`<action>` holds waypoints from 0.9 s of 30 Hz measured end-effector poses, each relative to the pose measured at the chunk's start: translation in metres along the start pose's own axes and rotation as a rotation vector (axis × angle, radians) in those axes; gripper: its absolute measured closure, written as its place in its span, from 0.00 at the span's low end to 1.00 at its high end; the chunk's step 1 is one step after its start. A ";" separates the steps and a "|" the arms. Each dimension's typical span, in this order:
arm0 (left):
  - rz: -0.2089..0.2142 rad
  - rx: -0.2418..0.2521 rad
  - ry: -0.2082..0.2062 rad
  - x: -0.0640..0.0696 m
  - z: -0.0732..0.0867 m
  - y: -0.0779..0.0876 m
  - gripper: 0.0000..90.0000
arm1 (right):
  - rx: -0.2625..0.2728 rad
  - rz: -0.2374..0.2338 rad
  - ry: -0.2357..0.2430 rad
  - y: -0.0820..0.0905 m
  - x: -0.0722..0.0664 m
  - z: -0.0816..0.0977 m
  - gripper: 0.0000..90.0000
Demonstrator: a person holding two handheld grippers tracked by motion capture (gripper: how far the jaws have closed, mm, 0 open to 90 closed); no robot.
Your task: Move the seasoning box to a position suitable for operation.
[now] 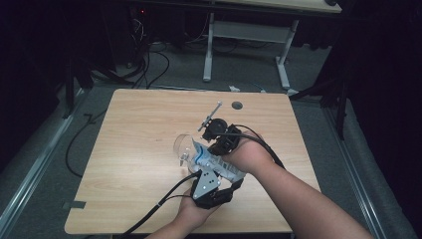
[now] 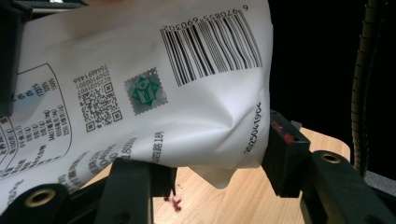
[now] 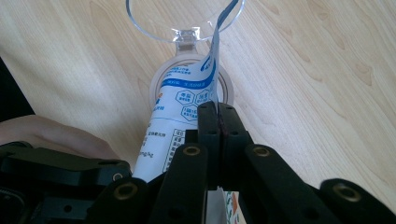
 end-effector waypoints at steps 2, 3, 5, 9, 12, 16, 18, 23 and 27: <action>0.002 0.000 0.001 0.001 0.000 0.000 0.58 | -0.002 -0.001 -0.001 0.000 0.000 0.001 1.00; 0.003 0.001 0.002 0.001 0.000 -0.001 0.58 | -0.004 0.001 0.000 0.000 0.001 0.002 1.00; 0.002 0.000 0.000 0.001 0.000 -0.001 0.58 | -0.003 -0.002 0.000 -0.001 0.001 0.002 1.00; 0.001 0.000 0.001 0.001 0.000 0.000 0.58 | -0.005 -0.004 0.000 -0.001 0.000 0.002 1.00; 0.001 -0.001 0.000 0.001 0.001 0.001 0.58 | -0.006 -0.006 0.000 -0.002 0.000 0.002 1.00; -0.002 -0.003 0.000 0.001 0.002 0.002 0.58 | -0.010 -0.005 0.002 -0.003 -0.001 0.002 1.00; -0.002 -0.003 -0.001 0.000 0.002 0.002 0.58 | -0.007 -0.010 0.003 -0.004 -0.002 0.001 1.00; -0.004 -0.002 0.002 0.000 0.003 0.004 0.58 | -0.007 -0.013 0.012 -0.005 -0.002 -0.001 1.00; -0.004 -0.003 0.004 0.000 0.004 0.004 0.58 | -0.012 -0.014 0.013 -0.006 -0.003 -0.001 1.00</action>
Point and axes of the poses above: each handheld gripper's, and its own axes: y roughly backward along the jaws, z roughly out of its underside, x roughly to its right, the point moved 9 cm from there along -y, roughly forward along the jaws, and after that the axes turned 1 degree about x, right-handed, at the moved point
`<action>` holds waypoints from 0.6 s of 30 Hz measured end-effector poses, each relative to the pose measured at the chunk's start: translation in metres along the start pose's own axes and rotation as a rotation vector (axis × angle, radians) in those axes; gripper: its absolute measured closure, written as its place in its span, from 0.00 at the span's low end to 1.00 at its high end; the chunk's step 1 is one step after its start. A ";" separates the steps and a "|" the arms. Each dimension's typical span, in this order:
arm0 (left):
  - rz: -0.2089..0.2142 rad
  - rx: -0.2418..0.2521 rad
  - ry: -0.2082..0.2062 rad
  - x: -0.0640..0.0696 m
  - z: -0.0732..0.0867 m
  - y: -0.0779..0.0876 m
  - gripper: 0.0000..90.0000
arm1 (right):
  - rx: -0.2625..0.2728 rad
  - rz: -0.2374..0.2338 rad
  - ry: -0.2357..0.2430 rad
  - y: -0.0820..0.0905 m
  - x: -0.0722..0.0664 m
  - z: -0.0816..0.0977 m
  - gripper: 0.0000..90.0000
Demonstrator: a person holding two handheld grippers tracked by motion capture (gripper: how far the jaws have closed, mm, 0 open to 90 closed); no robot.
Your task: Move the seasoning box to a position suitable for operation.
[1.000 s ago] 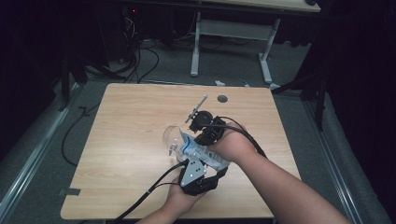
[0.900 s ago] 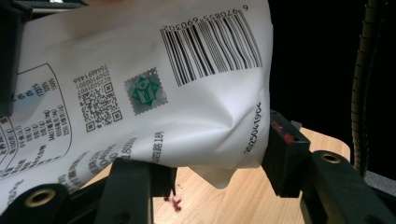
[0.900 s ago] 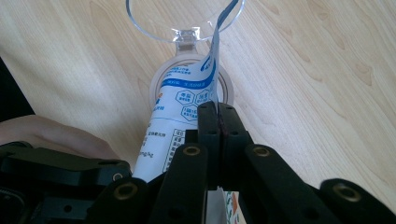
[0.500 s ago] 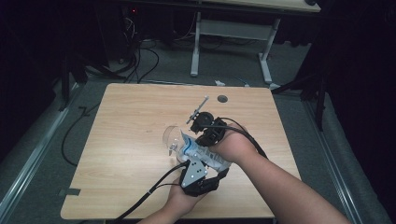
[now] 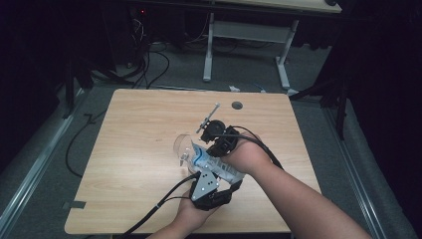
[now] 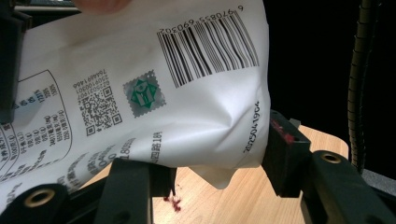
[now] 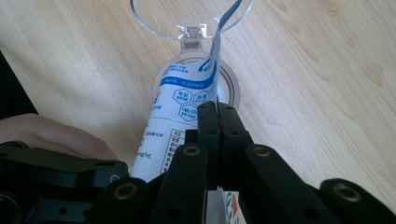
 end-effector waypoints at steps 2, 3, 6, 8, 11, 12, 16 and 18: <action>-0.001 -0.001 0.000 0.000 0.001 0.000 0.58 | -0.003 0.001 -0.003 0.000 0.000 0.000 1.00; -0.001 -0.001 0.001 0.000 0.001 0.001 0.58 | -0.002 0.001 -0.002 -0.001 -0.001 0.000 1.00; -0.004 -0.001 0.001 0.000 0.002 0.001 0.58 | -0.005 0.001 0.004 -0.002 -0.001 0.000 1.00; -0.006 -0.003 0.001 -0.001 0.003 0.002 0.58 | -0.004 -0.001 0.005 -0.003 -0.002 0.000 1.00; -0.007 -0.005 0.002 -0.001 0.003 0.002 0.58 | -0.003 -0.003 0.008 -0.004 -0.002 -0.001 1.00; -0.006 -0.005 0.006 -0.001 0.003 0.002 0.58 | -0.003 -0.002 0.008 -0.004 -0.002 -0.001 1.00; -0.004 -0.005 0.009 0.000 0.003 0.002 0.58 | -0.006 -0.002 0.006 -0.004 -0.002 0.000 1.00; -0.004 -0.005 0.010 0.000 0.003 0.002 0.58 | -0.008 -0.002 0.006 -0.004 -0.002 0.000 1.00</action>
Point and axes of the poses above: each handheld gripper's, and its own axes: y roughly backward along the jaws, z roughly out of its underside, x roughly to its right, the point moved 9 cm from there along -y, roughly forward along the jaws, and after that the axes turned 1 degree about x, right-handed, at the moved point
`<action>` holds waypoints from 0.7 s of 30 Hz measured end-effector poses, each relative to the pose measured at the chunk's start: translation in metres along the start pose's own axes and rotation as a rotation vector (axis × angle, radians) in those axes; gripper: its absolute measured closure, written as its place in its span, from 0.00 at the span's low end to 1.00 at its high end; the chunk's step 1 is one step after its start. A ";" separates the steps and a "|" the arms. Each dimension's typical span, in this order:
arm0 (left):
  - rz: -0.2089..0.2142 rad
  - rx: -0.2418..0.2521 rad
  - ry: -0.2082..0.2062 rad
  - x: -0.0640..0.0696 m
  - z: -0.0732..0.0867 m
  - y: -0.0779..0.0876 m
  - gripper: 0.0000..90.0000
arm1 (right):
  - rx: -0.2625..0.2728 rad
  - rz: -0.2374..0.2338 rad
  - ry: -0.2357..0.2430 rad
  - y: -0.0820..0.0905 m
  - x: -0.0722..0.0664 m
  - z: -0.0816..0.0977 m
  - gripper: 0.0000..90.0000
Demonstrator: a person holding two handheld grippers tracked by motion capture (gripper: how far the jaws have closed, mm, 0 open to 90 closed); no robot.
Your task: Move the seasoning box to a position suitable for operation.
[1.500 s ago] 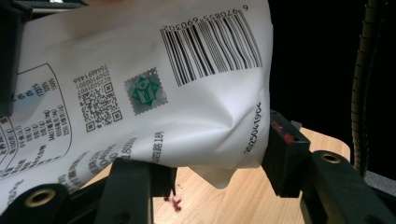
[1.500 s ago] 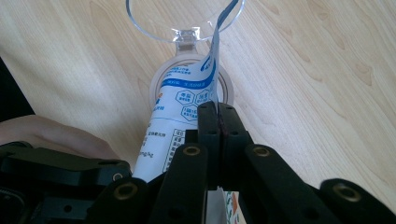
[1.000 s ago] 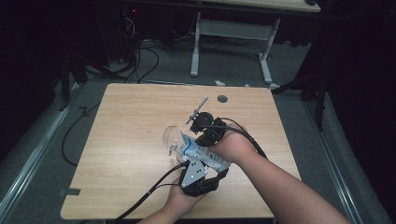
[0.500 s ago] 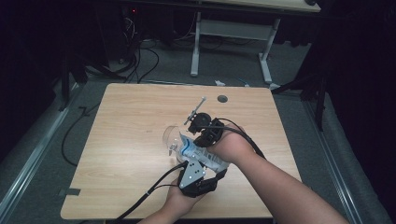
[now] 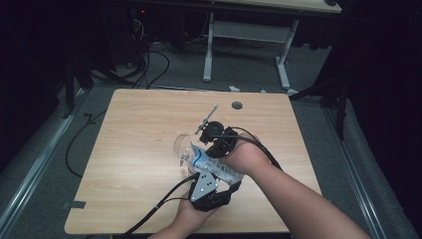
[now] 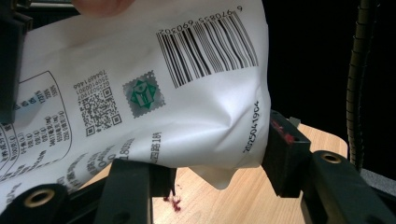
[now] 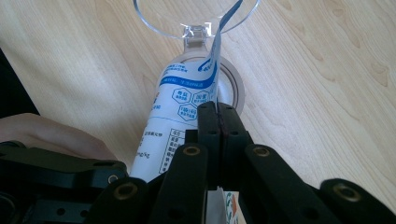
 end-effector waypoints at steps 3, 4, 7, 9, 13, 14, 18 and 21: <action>-0.001 0.000 -0.003 0.000 0.000 0.000 0.58 | -0.001 0.002 0.003 0.000 0.000 0.000 1.00; -0.002 0.000 -0.005 0.000 0.000 0.000 0.58 | 0.000 0.002 0.003 0.000 0.000 0.000 1.00; -0.002 0.000 -0.012 0.000 0.001 0.000 0.58 | 0.000 0.001 -0.003 0.001 -0.001 0.000 1.00; -0.003 -0.005 -0.020 0.000 0.002 0.000 0.58 | 0.003 0.002 0.000 0.001 0.000 0.001 1.00; -0.003 -0.013 -0.029 0.001 0.007 0.000 0.58 | 0.005 0.001 -0.002 0.002 -0.001 0.002 1.00; -0.003 -0.016 -0.029 0.001 0.009 0.000 0.57 | 0.004 0.000 -0.002 0.002 -0.001 0.003 1.00; 0.000 -0.025 -0.034 0.003 0.015 0.000 0.57 | 0.001 -0.006 0.001 0.000 -0.002 0.005 1.00; 0.001 -0.037 -0.042 0.003 0.020 0.000 0.57 | -0.007 -0.008 0.000 -0.001 -0.004 0.007 1.00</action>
Point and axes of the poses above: each handheld gripper's, and its own axes: y roughly backward along the jaws, z roughly out of its underside, x roughly to its right, the point moved 9 cm from there along -y, roughly forward along the jaws, and after that the axes turned 1 degree about x, right-handed, at the moved point
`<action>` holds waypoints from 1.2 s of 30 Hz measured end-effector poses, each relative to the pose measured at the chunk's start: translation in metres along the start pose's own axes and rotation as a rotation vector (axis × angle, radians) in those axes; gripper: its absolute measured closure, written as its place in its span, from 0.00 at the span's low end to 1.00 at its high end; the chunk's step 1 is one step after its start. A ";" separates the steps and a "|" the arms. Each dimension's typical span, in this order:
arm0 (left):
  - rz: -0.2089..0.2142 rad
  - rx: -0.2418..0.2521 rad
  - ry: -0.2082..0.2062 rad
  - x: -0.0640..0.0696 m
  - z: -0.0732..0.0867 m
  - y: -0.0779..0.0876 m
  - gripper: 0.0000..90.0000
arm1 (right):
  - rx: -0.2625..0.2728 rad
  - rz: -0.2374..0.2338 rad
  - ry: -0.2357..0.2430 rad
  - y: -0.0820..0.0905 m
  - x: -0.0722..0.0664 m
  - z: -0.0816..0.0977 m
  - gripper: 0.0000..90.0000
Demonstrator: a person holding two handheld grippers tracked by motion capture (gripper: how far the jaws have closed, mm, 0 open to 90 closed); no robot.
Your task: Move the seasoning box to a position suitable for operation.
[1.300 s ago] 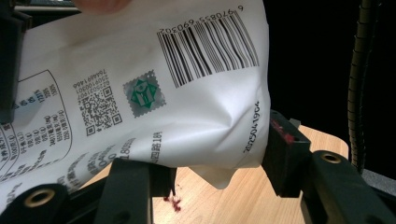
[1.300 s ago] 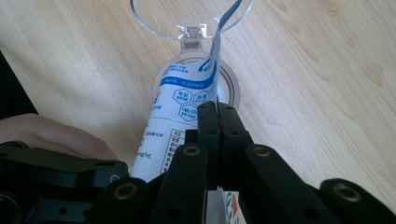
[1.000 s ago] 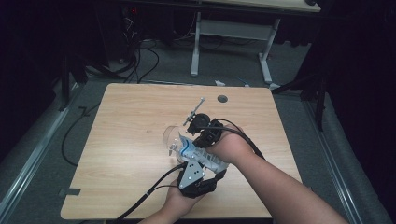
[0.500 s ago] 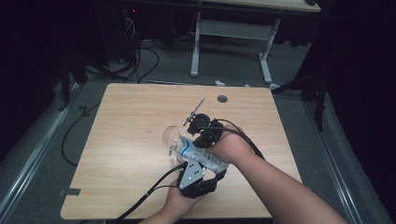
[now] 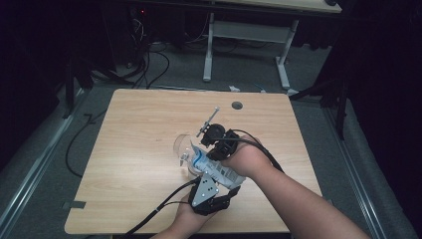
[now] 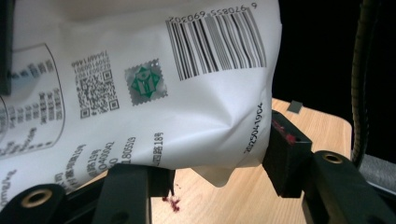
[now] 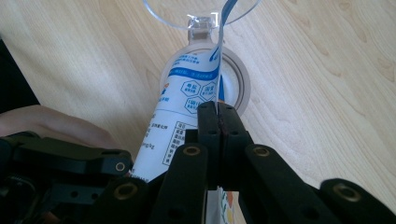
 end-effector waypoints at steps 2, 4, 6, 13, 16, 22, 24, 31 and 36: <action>0.001 -0.012 -0.011 0.000 0.004 0.000 0.56 | -0.003 -0.001 -0.002 0.000 0.000 0.002 1.00; 0.002 -0.023 -0.015 0.001 0.008 -0.001 0.56 | -0.004 -0.003 -0.012 0.001 0.000 0.004 1.00; 0.002 -0.028 -0.016 0.001 0.011 -0.001 0.56 | -0.005 -0.001 -0.014 0.001 0.001 0.007 1.00; -0.001 -0.058 -0.009 -0.002 0.021 -0.003 0.54 | -0.008 -0.011 -0.020 0.003 0.000 0.011 1.00; 0.000 -0.067 -0.003 -0.004 0.024 -0.003 0.54 | -0.015 -0.009 -0.021 0.004 0.000 0.012 1.00; -0.006 -0.081 -0.001 -0.007 0.030 -0.002 0.54 | -0.016 -0.013 -0.030 0.004 0.000 0.014 1.00; -0.008 -0.086 0.000 -0.008 0.032 -0.002 0.54 | -0.014 -0.015 -0.029 0.004 0.000 0.015 1.00; -0.014 -0.094 0.005 -0.011 0.036 -0.002 0.54 | -0.013 -0.016 -0.032 0.003 0.000 0.015 1.00; -0.018 -0.091 0.005 -0.012 0.035 -0.002 0.54 | -0.005 -0.015 -0.034 0.004 0.000 0.015 1.00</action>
Point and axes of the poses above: each handheld gripper's, and its own axes: y roughly backward along the jaws, z roughly out of its underside, x roughly to its right, the point moved 9 cm from there along -y, roughly forward along the jaws, and after that the axes turned 1 degree about x, right-handed, at the moved point
